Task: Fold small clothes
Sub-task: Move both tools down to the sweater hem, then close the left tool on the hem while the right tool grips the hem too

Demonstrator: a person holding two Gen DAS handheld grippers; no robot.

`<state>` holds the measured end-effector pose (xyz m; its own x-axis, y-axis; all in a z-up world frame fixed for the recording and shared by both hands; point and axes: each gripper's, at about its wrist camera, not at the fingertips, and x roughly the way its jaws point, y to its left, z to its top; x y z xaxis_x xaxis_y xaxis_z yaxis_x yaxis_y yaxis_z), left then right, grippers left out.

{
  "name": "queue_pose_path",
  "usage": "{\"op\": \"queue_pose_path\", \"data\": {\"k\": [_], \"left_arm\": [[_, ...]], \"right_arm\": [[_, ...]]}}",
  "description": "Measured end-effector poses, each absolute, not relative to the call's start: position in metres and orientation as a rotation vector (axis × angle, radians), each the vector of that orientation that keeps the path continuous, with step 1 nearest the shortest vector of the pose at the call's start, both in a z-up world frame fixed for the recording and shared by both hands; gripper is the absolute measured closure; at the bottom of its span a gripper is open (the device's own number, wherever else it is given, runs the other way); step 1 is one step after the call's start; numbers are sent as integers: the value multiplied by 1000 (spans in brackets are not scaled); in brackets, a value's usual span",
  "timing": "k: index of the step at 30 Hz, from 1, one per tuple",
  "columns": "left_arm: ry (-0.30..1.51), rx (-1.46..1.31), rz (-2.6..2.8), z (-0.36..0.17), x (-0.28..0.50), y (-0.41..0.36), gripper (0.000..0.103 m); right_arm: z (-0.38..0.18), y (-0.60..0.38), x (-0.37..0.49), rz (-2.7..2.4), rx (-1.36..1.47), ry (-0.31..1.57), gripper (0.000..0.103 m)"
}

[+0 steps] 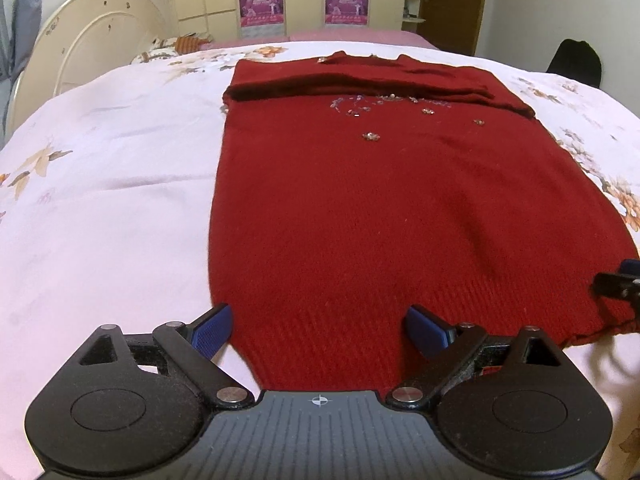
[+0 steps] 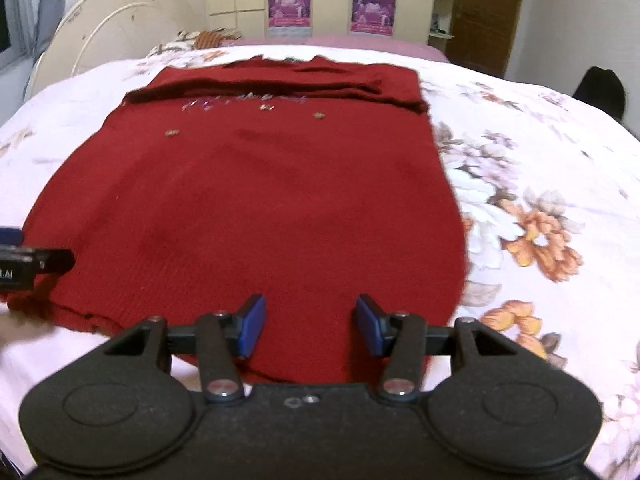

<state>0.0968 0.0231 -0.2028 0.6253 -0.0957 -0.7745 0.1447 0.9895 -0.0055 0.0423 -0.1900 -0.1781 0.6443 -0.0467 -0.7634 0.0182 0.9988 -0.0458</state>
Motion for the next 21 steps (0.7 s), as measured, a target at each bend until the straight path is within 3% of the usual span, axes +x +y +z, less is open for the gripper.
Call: {"op": "queue_pose_path", "data": {"k": [4, 14, 17, 20, 21], "left_arm": [[892, 45, -138, -203, 94, 25, 10], [926, -49, -157, -207, 91, 37, 11], [926, -96, -157, -206, 82, 42, 26], [926, -142, -169, -204, 79, 46, 48], [928, -168, -173, -204, 79, 49, 61]], "right_arm": [[-175, -208, 38, -95, -17, 870, 46], [-182, -237, 32, -154, 71, 906, 44], [-183, -239, 33, -133, 107, 919, 53], [-181, -237, 33, -113, 135, 923, 67], [-181, -237, 32, -108, 149, 922, 72]]}}
